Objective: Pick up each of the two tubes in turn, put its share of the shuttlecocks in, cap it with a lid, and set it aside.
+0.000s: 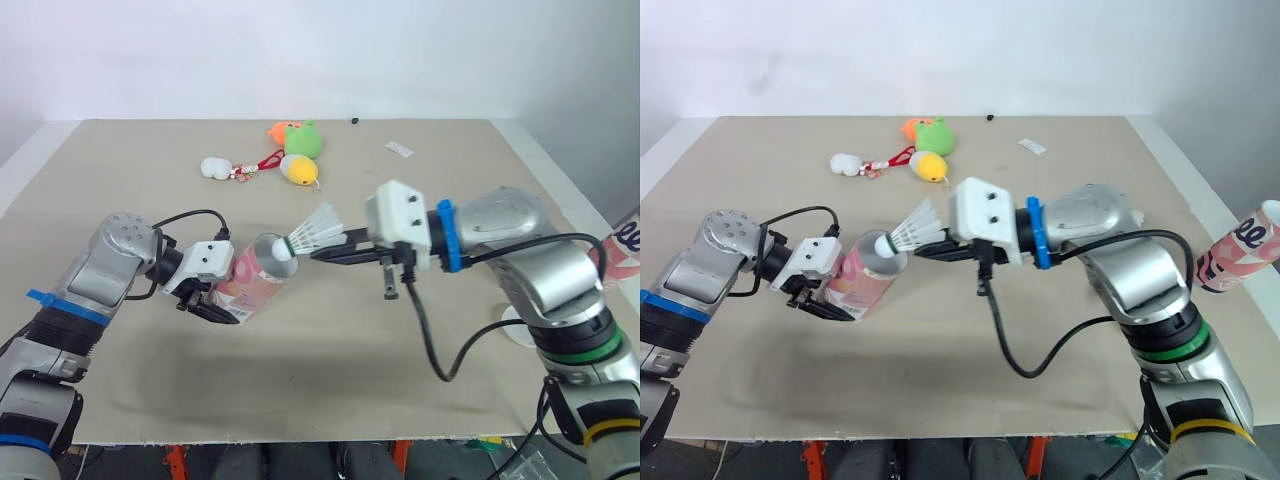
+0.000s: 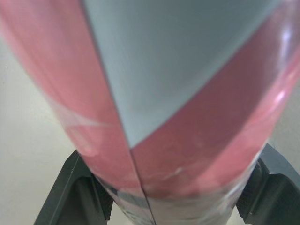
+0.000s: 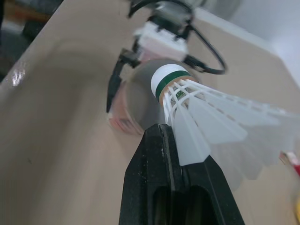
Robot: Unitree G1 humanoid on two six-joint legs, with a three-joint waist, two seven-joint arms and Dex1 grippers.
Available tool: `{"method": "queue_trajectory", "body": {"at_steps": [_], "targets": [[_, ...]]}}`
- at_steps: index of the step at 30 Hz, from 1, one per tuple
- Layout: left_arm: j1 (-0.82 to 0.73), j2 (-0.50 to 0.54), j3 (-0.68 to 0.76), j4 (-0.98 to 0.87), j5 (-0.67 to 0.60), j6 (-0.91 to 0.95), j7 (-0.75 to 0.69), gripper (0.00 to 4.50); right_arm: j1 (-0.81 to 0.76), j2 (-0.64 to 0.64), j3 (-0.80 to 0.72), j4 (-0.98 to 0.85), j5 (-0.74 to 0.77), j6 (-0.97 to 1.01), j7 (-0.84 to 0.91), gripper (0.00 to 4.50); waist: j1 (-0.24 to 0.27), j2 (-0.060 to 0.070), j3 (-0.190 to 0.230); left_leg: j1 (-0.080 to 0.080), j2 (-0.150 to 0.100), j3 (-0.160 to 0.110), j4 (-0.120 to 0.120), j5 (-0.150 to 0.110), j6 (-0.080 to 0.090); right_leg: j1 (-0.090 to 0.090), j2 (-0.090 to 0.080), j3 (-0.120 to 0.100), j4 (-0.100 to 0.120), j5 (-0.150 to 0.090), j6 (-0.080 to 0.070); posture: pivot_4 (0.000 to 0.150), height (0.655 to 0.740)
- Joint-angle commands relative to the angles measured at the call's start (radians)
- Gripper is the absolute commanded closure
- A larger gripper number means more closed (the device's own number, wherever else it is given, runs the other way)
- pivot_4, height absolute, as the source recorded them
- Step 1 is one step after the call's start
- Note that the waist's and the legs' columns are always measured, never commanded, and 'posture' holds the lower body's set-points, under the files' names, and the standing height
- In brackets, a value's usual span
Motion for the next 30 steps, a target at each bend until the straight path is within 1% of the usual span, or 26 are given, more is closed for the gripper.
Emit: {"method": "queue_trajectory", "body": {"at_steps": [1,5,6,7,10,11,12,13,15,18,19,21,22,24,26,30], "targets": [[0.009,-0.009,-0.038,0.015,0.02,-0.003,-0.009,1.82,-0.065,0.028,0.059,0.051,-0.079,-0.067,0.044,4.47,0.001,0.0,0.0,-0.001,0.0,0.0,0.0,0.0,0.0,0.0,-0.001,0.0,0.0,0.0,0.0,0.15,0.7323],[0.01,-0.008,-0.037,0.013,0.021,-0.003,-0.01,1.82,-0.125,0.08,0.101,0.125,-0.139,-0.109,0.067,4.47,0.001,0.0,0.0,-0.002,-0.001,0.0,0.0,0.0,0.0,-0.001,-0.002,0.0,0.0,0.0,0.0,0.15,0.7323],[0.012,-0.008,-0.037,0.011,0.02,-0.001,-0.01,1.82,-0.133,0.083,0.106,0.136,-0.147,-0.117,0.082,3.82,0.001,0.0,0.0,-0.002,-0.001,0.0,0.0,0.0,0.0,-0.001,-0.002,0.0,0.0,0.0,-0.001,0.15,0.7323],[0.013,-0.007,-0.036,0.009,0.02,0.0,-0.01,1.82,-0.137,0.082,0.107,0.14,-0.148,-0.125,0.1,3.58,0.002,0.0,0.0,-0.002,-0.001,0.0,0.0,0.0,0.0,-0.001,-0.002,-0.001,0.0,0.0,-0.001,0.15,0.7323],[0.015,-0.006,-0.035,0.006,0.018,0.001,-0.01,1.82,-0.143,0.083,0.076,0.129,-0.111,-0.109,0.13,2.18,0.002,0.0,0.0,-0.002,-0.001,-0.001,0.0,0.0,0.0,-0.001,-0.002,-0.002,0.0,0.0,-0.001,0.15,0.7323],[0.016,-0.006,-0.035,0.006,0.018,0.002,-0.01,1.82,-0.136,0.071,0.047,0.098,-0.053,-0.063,0.157,1.42,0.002,0.0,0.0,-0.002,-0.001,-0.001,0.0,0.0,0.0,-0.001,-0.002,-0.002,0.0,0.0,-0.002,0.15,0.7323],[0.016,-0.007,-0.035,0.005,0.019,0.002,-0.01,1.82,-0.127,0.058,0.019,0.071,-0.004,-0.024,0.181,1.19,0.003,0.0,0.0,-0.002,-0.001,-0.001,0.0,0.0,0.0,-0.001,-0.002,-0.002,0.0,0.0,-0.002,0.15,0.7323],[0.017,-0.008,-0.036,0.004,0.019,0.003,-0.01,1.82,-0.115,0.04,-0.015,0.046,0.051,0.022,0.2,0.77,0.004,0.0,0.0,-0.002,-0.001,-0.001,0.0,0.0,0.0,-0.001,-0.002,-0.002,0.0,0.0,-0.002,0.15,0.7323],[0.019,-0.012,-0.038,0.0,0.016,0.003,-0.01,1.82,-0.057,-0.012,-0.129,0.024,0.125,0.088,0.175,0.77,0.006,0.0,0.0,-0.002,0.001,-0.002,0.0,0.0,0.0,-0.001,-0.002,-0.003,0.0,0.001,-0.005,0.15,0.7323],[0.025,-0.019,-0.038,-0.011,0.012,0.006,-0.009,1.82,0.039,-0.076,-0.256,-0.024,0.171,0.152,0.107,0.77,0.014,0.0,0.0,-0.002,0.0,-0.003,0.0,0.0,0.0,0.0,-0.003,-0.004,0.0,0.001,-0.005,0.15,0.7323],[0.027,-0.023,-0.04,-0.01,0.012,0.004,-0.008,1.82,0.108,-0.093,-0.335,-0.05,0.173,0.176,0.046,0.77,0.015,0.0,0.0,-0.003,0.0,-0.002,0.0,0.0,0.0,0.0,-0.003,-0.004,0.0,0.001,-0.005,0.15,0.7323],[0.03,-0.027,-0.042,-0.011,0.011,0.002,-0.006,1.82,0.199,-0.115,-0.436,-0.086,0.175,0.209,-0.041,0.77,0.017,0.0,-0.001,-0.002,0.0,-0.003,0.0,0.0,0.0,0.0,-0.003,-0.005,0.0,-0.001,-0.004,0.15,0.7323],[0.03,-0.031,-0.043,-0.009,0.01,-0.001,-0.006,1.82,0.261,-0.124,-0.492,-0.101,0.15,0.201,-0.089,0.77,0.017,0.0,-0.001,-0.002,-0.001,-0.003,0.0,-0.001,0.0,0.0,-0.003,-0.005,0.0,-0.001,-0.003,0.15,0.7323],[0.027,-0.048,-0.049,0.001,0.004,-0.006,-0.008,1.82,0.459,-0.139,-0.665,-0.151,0.084,0.215,-0.189,0.77,0.021,0.001,-0.001,-0.003,-0.002,-0.003,0.0,-0.001,0.0,0.0,-0.003,-0.005,0.0,-0.002,-0.002,0.15,0.7323],[0.021,-0.065,-0.058,0.01,0.0,-0.011,-0.01,1.82,0.624,-0.145,-0.805,-0.206,0.05,0.238,-0.244,0.77,0.031,0.002,-0.003,-0.004,-0.003,-0.006,-0.001,-0.001,0.0,0.001,-0.004,-0.007,-0.001,-0.002,-0.001,0.15,0.7323],[0.001,-0.102,-0.074,0.036,0.004,-0.029,-0.01,1.82,0.819,-0.134,-0.979,-0.287,0.078,0.293,-0.275,0.77,0.032,0.012,-0.008,-0.002,-0.007,-0.002,0.0,-0.001,0.0,0.001,-0.007,-0.002,0.0,-0.005,0.006,0.15,0.7323]]}}
